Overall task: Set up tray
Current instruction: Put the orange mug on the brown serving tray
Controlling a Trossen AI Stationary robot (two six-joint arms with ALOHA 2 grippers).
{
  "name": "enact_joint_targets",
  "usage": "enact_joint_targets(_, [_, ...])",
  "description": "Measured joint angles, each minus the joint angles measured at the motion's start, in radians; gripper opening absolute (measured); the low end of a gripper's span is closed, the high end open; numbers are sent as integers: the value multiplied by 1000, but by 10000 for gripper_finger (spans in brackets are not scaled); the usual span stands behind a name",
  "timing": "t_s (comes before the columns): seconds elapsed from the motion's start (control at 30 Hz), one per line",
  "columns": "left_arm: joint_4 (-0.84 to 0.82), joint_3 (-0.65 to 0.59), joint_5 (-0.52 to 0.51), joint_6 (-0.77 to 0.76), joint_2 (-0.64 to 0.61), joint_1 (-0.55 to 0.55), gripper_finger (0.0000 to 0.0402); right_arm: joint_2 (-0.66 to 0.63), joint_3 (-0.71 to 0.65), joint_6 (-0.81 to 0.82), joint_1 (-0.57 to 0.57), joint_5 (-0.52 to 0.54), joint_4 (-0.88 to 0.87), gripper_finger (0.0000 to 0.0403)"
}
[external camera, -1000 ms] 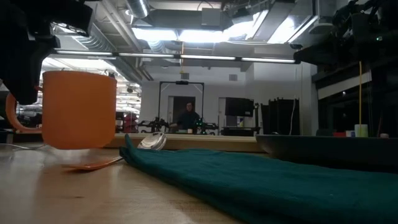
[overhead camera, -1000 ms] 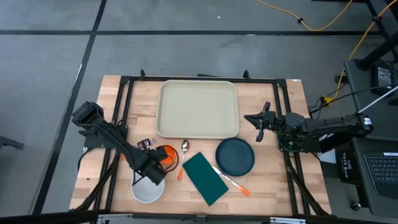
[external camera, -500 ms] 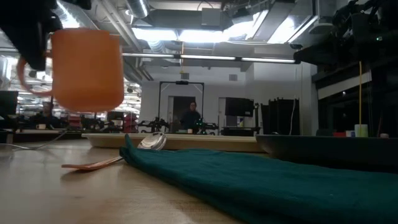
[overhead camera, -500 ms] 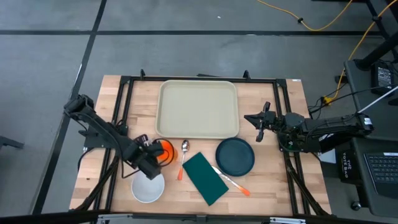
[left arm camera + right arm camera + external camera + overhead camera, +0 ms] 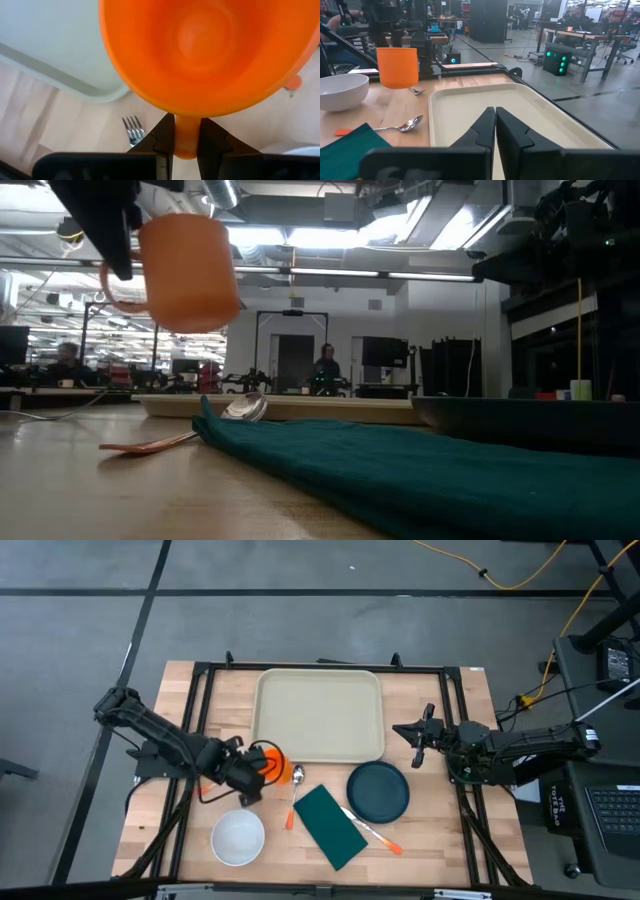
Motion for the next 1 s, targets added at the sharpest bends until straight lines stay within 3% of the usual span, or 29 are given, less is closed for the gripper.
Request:
enact_joint_targets(0.47, [115,0,107,460,4,298,42,0,0,-9,0,0,1,20])
enact_joint_targets(0.77, [137,0,183,739,4,616,43,0,0,-27,0,0,11,20])
enact_joint_targets(1.0, [271,0,207,970,4,834,41,0,0,-28,0,56,24,20])
